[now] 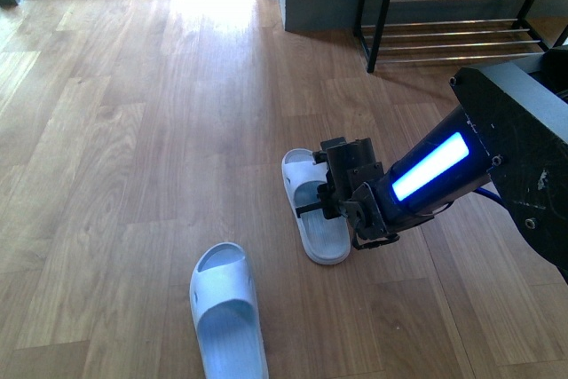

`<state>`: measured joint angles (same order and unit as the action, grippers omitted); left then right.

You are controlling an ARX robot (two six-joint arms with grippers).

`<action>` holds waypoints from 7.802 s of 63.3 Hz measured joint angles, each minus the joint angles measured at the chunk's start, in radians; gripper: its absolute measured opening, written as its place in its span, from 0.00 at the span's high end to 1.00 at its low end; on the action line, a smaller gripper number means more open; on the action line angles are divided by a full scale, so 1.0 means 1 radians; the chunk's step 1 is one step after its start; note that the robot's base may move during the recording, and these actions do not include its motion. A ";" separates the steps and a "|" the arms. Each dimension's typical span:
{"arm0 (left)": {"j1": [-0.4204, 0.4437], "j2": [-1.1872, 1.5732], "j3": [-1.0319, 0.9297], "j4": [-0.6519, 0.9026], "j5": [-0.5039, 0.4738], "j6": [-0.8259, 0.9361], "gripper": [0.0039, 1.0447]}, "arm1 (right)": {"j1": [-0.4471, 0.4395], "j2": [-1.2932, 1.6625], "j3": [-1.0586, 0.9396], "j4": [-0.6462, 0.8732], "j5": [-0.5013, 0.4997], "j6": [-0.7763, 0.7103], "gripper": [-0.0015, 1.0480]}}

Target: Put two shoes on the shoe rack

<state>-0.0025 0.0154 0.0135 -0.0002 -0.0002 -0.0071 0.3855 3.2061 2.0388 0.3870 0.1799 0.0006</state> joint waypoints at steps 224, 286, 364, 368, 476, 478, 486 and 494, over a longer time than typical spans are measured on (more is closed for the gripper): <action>-0.362 2.952 1.350 0.225 -0.306 -0.512 0.09 | -0.235 -1.799 -1.699 0.402 -0.320 0.181 0.98; -0.359 2.744 1.162 0.275 -0.398 -0.561 0.99 | -0.235 -1.799 -1.699 0.402 -0.320 0.181 0.98; -0.409 1.002 0.474 0.117 -0.764 -0.081 0.99 | -0.235 -1.799 -1.699 0.402 -0.320 0.181 0.98; -0.410 0.995 0.474 0.117 -0.767 -0.079 0.99 | -0.235 -1.799 -1.699 0.402 -0.320 0.181 0.98; -0.411 0.998 0.473 0.116 -0.770 -0.072 0.99 | -0.231 -1.801 -1.701 0.402 -0.323 0.183 0.98; -0.411 0.998 0.473 0.116 -0.770 -0.072 0.99 | -0.231 -1.800 -1.701 0.402 -0.323 0.183 0.98; -0.412 0.998 0.473 0.116 -0.766 -0.071 0.99 | -0.233 -1.801 -1.701 0.402 -0.321 0.183 0.98; -0.414 0.998 0.473 0.116 -0.766 -0.071 0.99 | -0.235 -1.800 -1.701 0.402 -0.318 0.183 0.98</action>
<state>-0.4160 1.0138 0.4862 0.1154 -0.7662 -0.0784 0.1501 1.4059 0.3382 0.7887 -0.1383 0.1837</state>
